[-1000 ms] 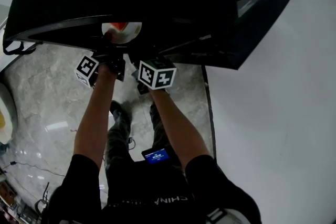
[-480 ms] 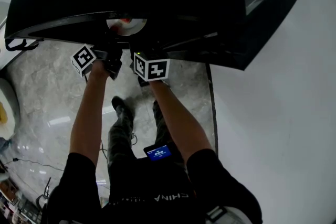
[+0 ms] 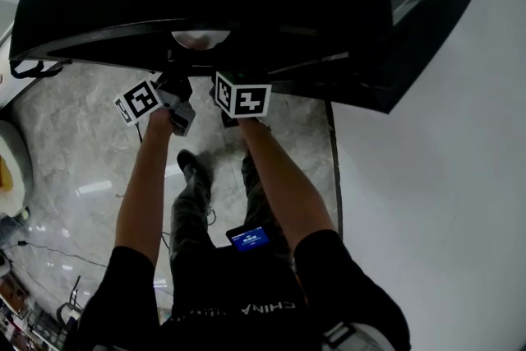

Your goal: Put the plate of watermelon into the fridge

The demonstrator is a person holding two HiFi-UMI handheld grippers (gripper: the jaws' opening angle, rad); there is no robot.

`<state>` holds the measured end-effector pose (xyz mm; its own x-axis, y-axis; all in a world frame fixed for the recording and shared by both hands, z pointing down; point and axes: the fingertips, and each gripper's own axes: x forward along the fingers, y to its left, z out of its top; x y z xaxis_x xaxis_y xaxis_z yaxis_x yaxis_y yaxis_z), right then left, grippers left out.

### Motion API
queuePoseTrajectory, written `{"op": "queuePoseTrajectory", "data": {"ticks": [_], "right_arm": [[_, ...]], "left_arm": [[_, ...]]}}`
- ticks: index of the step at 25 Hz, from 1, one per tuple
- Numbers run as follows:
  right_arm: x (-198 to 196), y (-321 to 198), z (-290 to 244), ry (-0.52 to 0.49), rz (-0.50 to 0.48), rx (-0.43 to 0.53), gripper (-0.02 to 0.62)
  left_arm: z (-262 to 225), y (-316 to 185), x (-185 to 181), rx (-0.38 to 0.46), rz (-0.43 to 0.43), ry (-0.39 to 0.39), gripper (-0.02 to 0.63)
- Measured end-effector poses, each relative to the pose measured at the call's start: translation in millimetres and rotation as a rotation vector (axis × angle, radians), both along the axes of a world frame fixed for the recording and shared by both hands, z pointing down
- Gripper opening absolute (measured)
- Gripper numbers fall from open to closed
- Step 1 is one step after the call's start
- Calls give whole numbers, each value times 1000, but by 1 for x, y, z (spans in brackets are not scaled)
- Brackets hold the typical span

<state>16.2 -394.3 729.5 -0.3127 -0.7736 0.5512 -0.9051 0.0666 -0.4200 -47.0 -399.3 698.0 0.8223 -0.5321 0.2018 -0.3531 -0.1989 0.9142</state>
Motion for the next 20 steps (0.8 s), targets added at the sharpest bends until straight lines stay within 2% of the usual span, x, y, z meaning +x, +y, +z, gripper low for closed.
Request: {"op": "queuePoseTrajectory", "data": {"ticks": [2, 5, 7, 9, 12, 20], "right_arm": [[-1, 0, -2, 11, -5, 5, 26], [-3, 0, -2, 36, -25, 10, 26], [-3, -1, -1, 51, -27, 12, 26], [-4, -2, -1, 72, -30, 13, 26], [-1, -7, -1, 97, -28, 11, 26], [8, -27, -3, 129, 16, -4, 26]], "left_arm": [[6, 4, -10, 78, 5, -200, 124], [1, 0, -9, 244, 34, -396, 120], [10, -7, -13, 282, 58, -530, 107], [18, -13, -15, 302, 94, -628, 104], [18, -21, -11, 329, 123, -671, 97], [20, -38, -4, 373, 117, -733, 67]]}}
